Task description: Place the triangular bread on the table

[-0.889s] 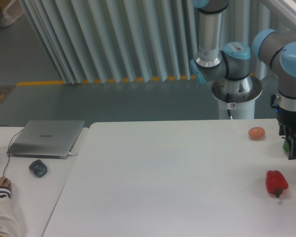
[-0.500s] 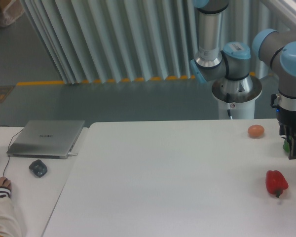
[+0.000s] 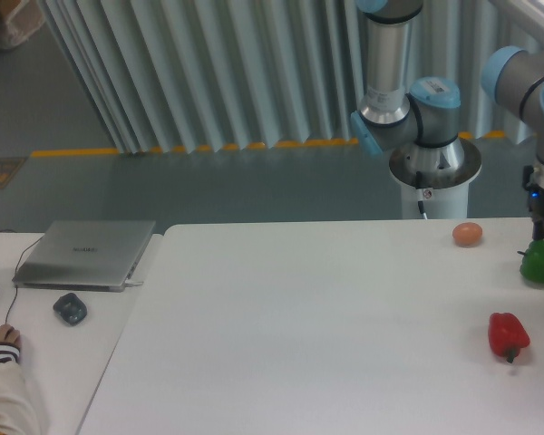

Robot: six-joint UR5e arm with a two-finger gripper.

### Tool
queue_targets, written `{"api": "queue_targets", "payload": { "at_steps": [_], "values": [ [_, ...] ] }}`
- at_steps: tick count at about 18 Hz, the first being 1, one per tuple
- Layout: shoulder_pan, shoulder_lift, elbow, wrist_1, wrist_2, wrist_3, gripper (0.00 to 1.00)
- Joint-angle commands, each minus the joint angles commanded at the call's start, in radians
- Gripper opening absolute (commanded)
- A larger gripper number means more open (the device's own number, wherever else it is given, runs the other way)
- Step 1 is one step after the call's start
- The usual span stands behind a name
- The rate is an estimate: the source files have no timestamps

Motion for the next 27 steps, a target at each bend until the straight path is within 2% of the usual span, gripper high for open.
{"api": "queue_targets", "payload": {
  "at_steps": [4,9,12,17,27],
  "values": [
    [0.041,0.002,0.000,-0.002,0.009,0.015,1.00],
    [0.116,0.002,0.014,-0.002,0.022,0.178,1.00],
    [0.166,-0.021,0.038,0.002,0.025,0.256,1.00],
    [0.227,-0.116,0.047,0.175,0.026,0.317,1.00],
    [0.247,-0.189,0.044,0.267,0.029,0.345,1.00]
  ]
}}
